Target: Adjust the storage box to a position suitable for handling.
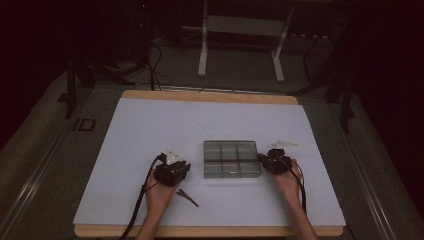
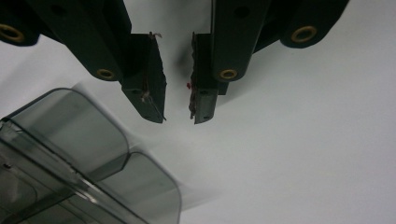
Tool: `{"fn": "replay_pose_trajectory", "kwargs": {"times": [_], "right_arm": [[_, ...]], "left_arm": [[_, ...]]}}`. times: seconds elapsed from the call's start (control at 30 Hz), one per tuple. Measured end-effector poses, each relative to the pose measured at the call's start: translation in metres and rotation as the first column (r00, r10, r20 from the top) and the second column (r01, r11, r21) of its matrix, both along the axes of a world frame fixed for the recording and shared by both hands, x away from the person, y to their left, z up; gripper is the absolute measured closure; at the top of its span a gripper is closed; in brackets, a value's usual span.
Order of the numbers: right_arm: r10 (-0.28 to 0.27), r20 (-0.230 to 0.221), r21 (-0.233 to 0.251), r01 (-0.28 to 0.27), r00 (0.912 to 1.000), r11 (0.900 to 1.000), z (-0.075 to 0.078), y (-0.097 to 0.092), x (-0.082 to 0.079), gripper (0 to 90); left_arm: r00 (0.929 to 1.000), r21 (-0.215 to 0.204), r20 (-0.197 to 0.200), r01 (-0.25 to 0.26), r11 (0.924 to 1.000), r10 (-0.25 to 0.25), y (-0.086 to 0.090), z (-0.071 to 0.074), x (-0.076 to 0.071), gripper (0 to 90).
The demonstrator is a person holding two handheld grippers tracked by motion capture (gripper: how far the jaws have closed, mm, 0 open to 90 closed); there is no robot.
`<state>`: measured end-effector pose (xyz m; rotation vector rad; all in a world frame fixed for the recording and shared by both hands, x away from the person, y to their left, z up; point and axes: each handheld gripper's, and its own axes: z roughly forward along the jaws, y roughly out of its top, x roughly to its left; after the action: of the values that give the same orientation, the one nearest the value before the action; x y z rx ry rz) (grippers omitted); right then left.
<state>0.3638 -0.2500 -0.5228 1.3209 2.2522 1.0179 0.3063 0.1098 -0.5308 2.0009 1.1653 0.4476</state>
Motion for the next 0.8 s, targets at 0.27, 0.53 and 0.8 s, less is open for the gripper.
{"fn": "replay_pose_trajectory", "kwargs": {"times": [0.27,0.53,0.8], "right_arm": [[0.02,0.0,0.0,-0.02,0.9998,0.9998,0.0,0.01,0.001,90.0],[0.042,0.002,0.005,-0.042,0.9991,0.9991,0.0,0.017,-0.002,90.0],[0.056,0.0,0.018,-0.056,0.9984,0.9983,0.001,0.022,-0.006,90.0]], "left_arm": [[1.0,0.01,0.008,-0.002,0.9999,0.002,-0.001,0.001,-0.001,76.7],[1.0,0.02,0.003,-0.008,0.9998,0.008,-0.001,0.001,0.0,76.4],[1.0,0.016,0.0,0.007,0.9999,-0.007,-0.004,0.0,-0.001,78.7]]}}
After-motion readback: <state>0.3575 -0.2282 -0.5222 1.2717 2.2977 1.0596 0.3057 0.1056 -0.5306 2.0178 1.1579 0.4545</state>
